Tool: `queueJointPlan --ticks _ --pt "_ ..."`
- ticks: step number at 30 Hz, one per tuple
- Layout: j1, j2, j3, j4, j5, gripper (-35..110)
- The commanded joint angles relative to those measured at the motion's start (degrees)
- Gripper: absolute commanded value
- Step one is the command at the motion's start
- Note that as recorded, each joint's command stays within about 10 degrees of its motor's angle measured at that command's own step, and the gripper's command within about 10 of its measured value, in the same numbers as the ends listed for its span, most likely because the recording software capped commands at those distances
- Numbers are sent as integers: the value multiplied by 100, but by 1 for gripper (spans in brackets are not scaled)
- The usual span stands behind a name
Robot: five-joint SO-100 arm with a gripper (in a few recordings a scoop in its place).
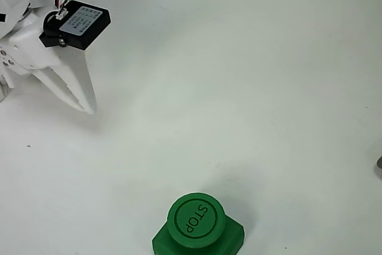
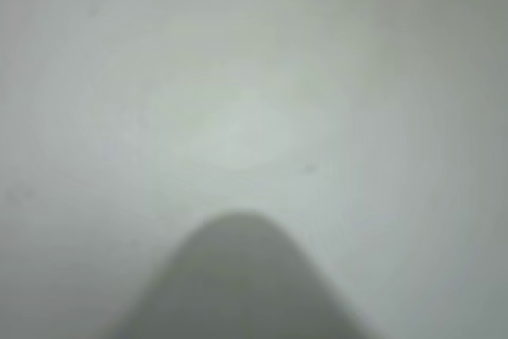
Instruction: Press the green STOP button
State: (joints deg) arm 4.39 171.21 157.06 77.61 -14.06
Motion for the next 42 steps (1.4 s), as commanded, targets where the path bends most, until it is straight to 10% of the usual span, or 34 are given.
queueJointPlan --ticks 1,42 --pt "308 -861 -991 -123 -352 0" --pt "738 -7453 -7935 -220 -431 0"
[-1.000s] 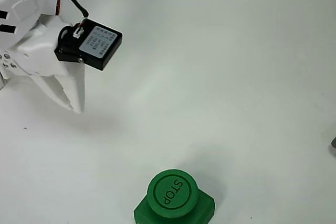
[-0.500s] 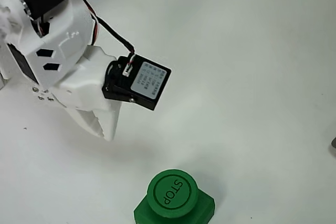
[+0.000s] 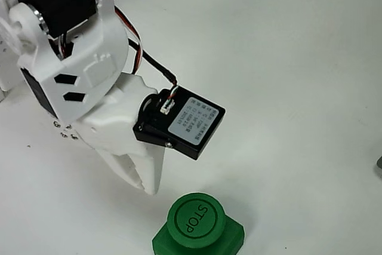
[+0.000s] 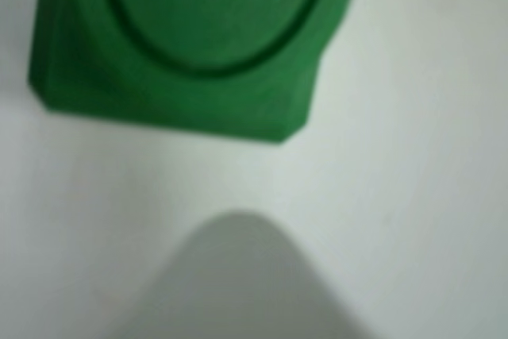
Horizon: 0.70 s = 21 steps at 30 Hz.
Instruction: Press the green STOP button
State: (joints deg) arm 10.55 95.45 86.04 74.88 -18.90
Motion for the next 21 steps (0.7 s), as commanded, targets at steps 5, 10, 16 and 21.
queueJointPlan --ticks 5,10,16,21 --pt "114 -527 -1668 571 53 0" --pt "53 -1020 -2459 817 62 0" --pt "53 -1863 -3426 1450 44 0" --pt "0 -2795 -4270 2206 53 0"
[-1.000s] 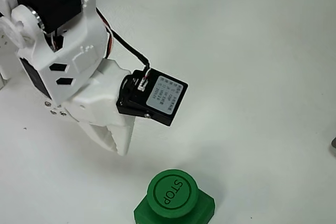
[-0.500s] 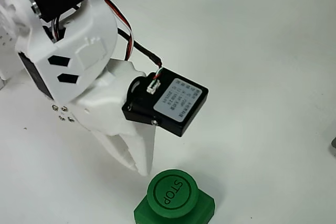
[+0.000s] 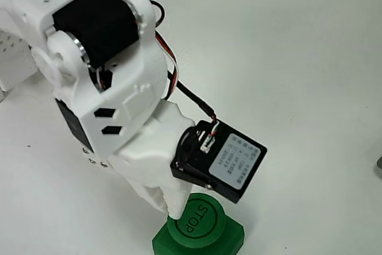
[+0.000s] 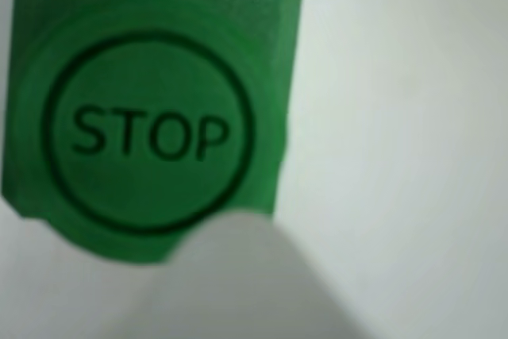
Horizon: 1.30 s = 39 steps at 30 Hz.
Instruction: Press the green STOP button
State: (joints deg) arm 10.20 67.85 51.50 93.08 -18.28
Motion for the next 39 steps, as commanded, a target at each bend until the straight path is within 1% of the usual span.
queueJointPlan --ticks 1,3,16,22,34,39 --pt "26 -246 -991 562 0 0" --pt "-18 -571 -1360 773 -18 0" --pt "-132 -615 -3612 773 -35 0" --pt "-185 -642 -3595 773 9 0" --pt "-281 -624 -2602 800 220 0" --pt "-325 -624 -2452 800 264 0"
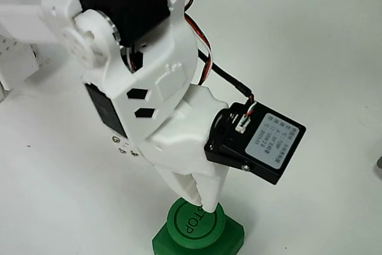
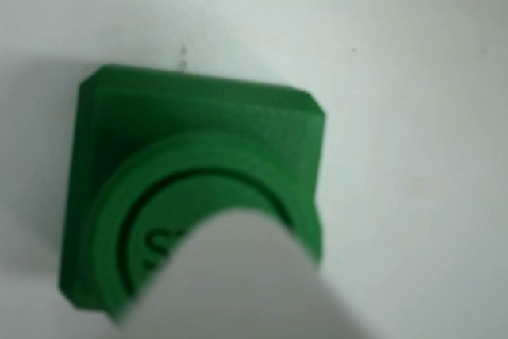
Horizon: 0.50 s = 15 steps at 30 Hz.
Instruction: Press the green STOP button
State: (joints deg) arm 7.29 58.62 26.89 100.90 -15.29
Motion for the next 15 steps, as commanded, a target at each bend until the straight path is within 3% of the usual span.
queueJointPlan --ticks 1,15 --pt "-35 299 9 18 -35 0" --pt "-70 272 378 26 9 0"
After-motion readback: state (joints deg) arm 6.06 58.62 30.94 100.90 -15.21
